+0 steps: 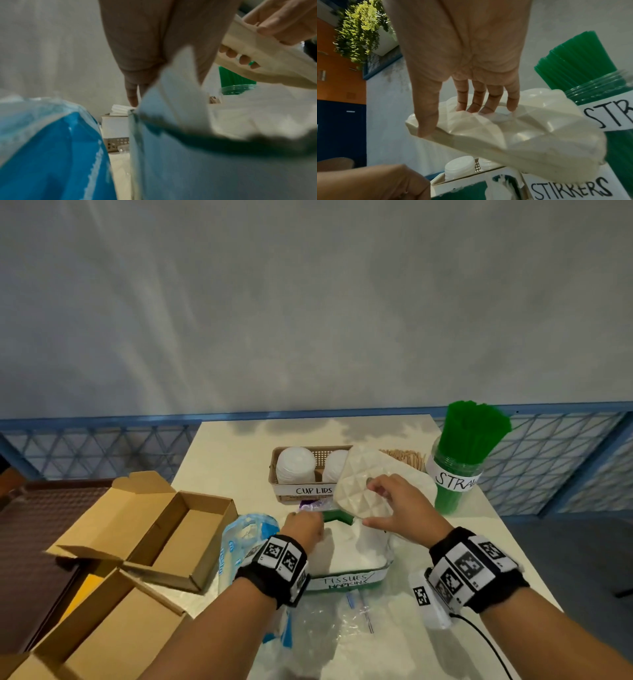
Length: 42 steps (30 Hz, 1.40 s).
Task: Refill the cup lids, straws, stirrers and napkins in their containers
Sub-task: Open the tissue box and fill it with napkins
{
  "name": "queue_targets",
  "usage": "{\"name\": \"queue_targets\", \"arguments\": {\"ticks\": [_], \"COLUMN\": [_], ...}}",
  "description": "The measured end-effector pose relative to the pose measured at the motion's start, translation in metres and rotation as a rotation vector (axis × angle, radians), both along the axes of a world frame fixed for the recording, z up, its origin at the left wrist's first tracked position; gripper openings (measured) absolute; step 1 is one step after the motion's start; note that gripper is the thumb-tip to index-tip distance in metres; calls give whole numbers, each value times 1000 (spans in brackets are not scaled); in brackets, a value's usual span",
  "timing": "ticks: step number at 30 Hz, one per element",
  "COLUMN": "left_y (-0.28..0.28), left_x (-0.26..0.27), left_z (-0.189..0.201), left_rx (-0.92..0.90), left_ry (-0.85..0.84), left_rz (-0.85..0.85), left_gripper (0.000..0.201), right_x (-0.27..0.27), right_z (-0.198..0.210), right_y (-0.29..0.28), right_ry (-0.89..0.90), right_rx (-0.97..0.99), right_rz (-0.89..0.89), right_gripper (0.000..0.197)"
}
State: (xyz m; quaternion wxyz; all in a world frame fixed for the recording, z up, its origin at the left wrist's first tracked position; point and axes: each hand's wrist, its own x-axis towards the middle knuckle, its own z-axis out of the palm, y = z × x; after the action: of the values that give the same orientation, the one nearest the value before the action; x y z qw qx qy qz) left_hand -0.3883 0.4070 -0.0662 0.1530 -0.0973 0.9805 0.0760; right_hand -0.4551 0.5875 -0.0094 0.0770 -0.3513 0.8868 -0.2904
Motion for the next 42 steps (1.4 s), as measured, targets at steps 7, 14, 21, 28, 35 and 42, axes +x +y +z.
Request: {"name": "queue_targets", "arguments": {"ticks": [7, 14, 21, 28, 35, 42], "left_y": [-13, -24, -30, -27, -19, -4], "left_x": [11, 36, 44, 44, 44, 40], "left_z": [8, -1, -9, -5, 9, 19], "left_rx": [144, 966, 1258, 1219, 1283, 1370], "left_ry": [110, 460, 415, 378, 393, 363], "left_rz": [23, 369, 495, 525, 731, 762], "left_gripper": [35, 42, 40, 28, 29, 24], "right_x": [-1, 20, 23, 20, 18, 19], "right_z": [0, -10, -16, -13, -13, -15], "right_y": [-1, -22, -29, -38, -42, -40], "right_ry": [2, -26, -115, -155, -94, -134], "right_rx": [-19, 131, 255, 370, 349, 343], "right_rz": [127, 413, 453, 460, 445, 445], "right_gripper": [55, 63, 62, 57, 49, 34]}}
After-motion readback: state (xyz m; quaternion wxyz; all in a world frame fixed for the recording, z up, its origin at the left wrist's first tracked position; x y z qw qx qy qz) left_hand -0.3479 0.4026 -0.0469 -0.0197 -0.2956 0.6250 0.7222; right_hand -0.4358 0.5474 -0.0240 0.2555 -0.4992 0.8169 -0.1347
